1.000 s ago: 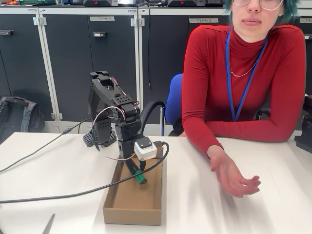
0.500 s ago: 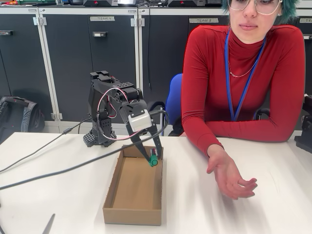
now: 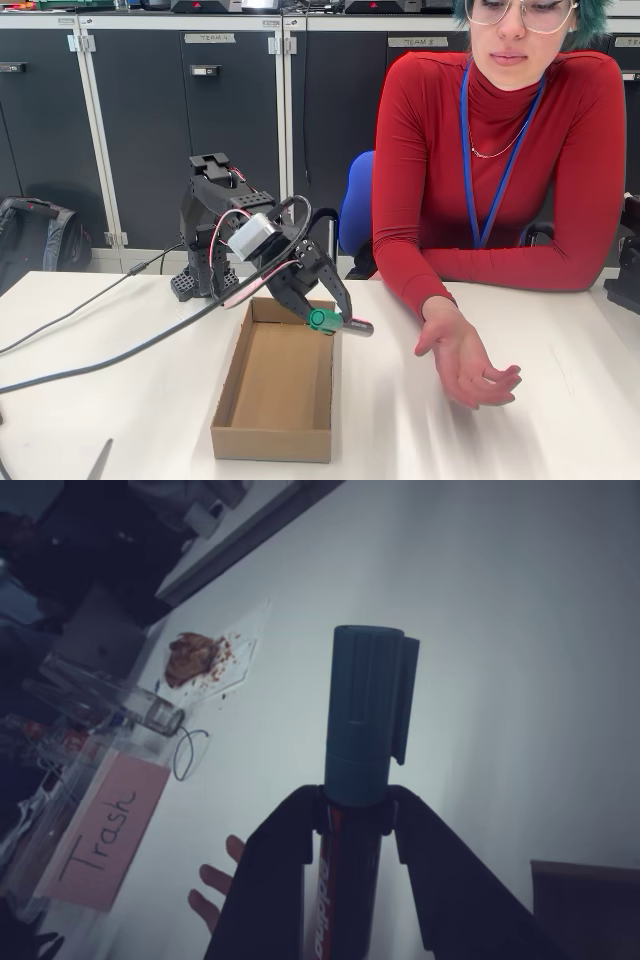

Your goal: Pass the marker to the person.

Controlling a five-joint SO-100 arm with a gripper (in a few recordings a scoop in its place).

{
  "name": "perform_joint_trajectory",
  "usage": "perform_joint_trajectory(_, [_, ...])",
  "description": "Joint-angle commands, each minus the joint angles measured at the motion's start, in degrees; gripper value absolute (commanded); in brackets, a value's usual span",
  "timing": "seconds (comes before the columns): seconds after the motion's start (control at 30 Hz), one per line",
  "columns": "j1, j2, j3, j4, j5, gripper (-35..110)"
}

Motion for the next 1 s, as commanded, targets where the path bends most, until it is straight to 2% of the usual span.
perform_joint_trajectory(0.0, [-1.49, -1.93, -4.75, -10.11, 0.09, -5])
perform_joint_trajectory(0.17, [-2.81, -7.91, -10.37, -17.05, 2.90, -5])
perform_joint_trajectory(0.43, [-5.19, -15.38, -26.46, -15.82, 7.12, -5])
perform_joint_trajectory(0.7, [-8.00, -23.64, -31.38, -28.74, 8.70, -5])
perform_joint_trajectory(0.83, [-8.88, -27.42, -29.88, -30.67, 5.80, -5])
perform_joint_trajectory(0.97, [-8.96, -29.09, -29.36, -25.58, 3.34, -5])
